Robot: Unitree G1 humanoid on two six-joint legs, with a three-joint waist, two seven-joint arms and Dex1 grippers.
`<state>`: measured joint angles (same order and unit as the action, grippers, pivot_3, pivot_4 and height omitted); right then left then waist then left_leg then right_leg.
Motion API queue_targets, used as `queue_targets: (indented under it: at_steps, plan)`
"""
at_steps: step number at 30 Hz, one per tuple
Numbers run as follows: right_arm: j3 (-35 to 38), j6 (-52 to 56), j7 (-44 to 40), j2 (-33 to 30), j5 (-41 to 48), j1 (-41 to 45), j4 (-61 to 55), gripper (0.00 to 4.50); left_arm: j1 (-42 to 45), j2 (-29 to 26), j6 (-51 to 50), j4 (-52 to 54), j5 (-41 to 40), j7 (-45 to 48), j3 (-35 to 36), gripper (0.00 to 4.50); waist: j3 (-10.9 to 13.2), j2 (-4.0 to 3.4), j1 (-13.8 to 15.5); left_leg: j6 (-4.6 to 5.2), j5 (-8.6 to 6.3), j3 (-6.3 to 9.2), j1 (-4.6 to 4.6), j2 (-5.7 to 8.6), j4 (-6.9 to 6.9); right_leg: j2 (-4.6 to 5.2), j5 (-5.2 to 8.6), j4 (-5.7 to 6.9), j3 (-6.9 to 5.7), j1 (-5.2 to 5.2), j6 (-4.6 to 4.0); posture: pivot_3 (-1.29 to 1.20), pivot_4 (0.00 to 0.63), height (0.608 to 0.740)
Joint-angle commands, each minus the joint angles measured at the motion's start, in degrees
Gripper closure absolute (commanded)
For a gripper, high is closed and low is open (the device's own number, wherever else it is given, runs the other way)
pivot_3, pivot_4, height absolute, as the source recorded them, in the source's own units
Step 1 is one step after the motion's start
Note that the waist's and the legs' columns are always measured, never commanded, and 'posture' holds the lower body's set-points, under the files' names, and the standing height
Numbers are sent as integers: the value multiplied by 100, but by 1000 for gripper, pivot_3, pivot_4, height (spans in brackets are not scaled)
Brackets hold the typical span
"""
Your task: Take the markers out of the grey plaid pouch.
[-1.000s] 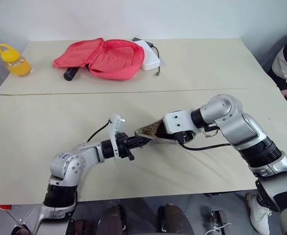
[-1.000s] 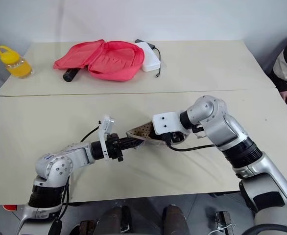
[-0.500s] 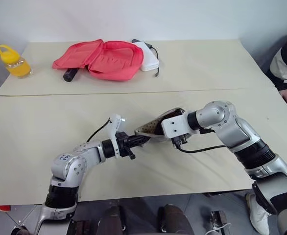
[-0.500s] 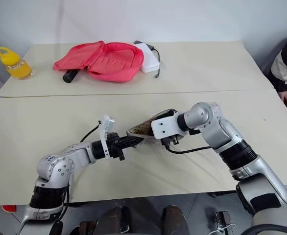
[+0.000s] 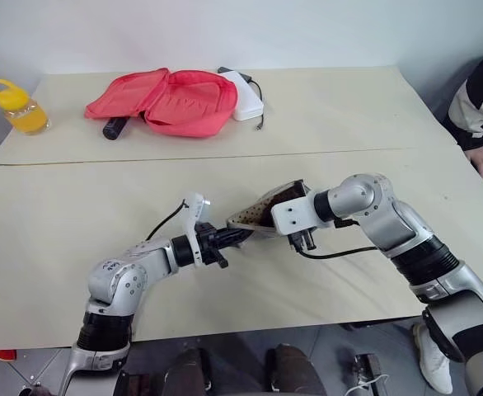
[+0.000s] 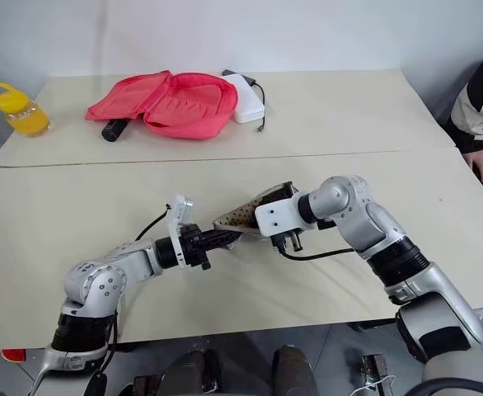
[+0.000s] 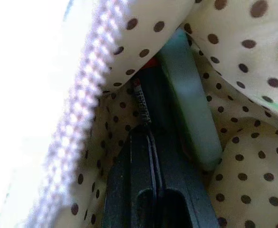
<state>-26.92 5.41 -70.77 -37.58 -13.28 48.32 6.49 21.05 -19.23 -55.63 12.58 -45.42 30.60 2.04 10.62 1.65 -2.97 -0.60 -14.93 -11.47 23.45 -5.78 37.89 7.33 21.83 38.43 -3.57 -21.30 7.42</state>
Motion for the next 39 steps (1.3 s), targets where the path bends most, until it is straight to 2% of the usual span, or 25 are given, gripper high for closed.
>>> queue_targets:
  at_steps: [1, 5, 12, 15, 21, 30, 39]
  plan:
    - [350, 773, -556, -248, 432, 120, -550, 3555, 107, -181, -325, 70, -486, 264, 311, 4500, 1, 0, 4, 0, 0, 0, 3, 1, -1, 1, 0, 0, 0, -3, 0, 0, 150, 740]
    - [417, 1353, -947, -435, 697, 138, -1089, 2220, 160, -360, -682, 48, -806, 446, 401, 4500, 1, -1, 3, -2, -1, 0, 5, 2, -20, 1, 0, -15, -1, -8, 0, 0, 150, 740]
    - [237, 2142, -1305, -597, 867, 227, -1578, 2220, 335, -165, -1190, -168, -1487, 303, 724, 4500, 1, 0, 41, -4, -2, -3, 9, 6, -45, 0, 0, -45, -3, -13, 0, 0, 150, 740]
    - [20, 2124, -1216, -478, 685, 336, -1415, 2220, 407, -90, -960, -460, -1188, 173, 767, 4500, 1, 0, 51, -4, -2, -4, 9, 7, -46, 0, 0, -47, -3, -13, 0, 0, 150, 740]
    - [-411, 1289, -584, -77, 98, 372, -102, 2220, 279, -272, -167, -1078, -123, 342, 230, 4500, 1, 0, 28, -6, -1, -11, 5, 7, -43, -2, 0, -47, -3, -8, 0, 0, 150, 740]
    - [-475, 824, -200, 104, -210, 338, 327, 2220, 243, -141, 105, -1268, 74, 418, 154, 4500, 0, 0, -16, -7, 0, -10, -5, 3, -31, -2, 0, -43, -1, 5, 0, 0, 150, 740]
    - [-302, 907, -471, -109, -143, 139, -2, 2220, 249, -142, 189, -1195, 163, 408, 143, 4500, 0, 1, -8, -7, -1, -6, -18, 2, -29, -2, 0, -42, -2, 22, 0, 0, 150, 740]
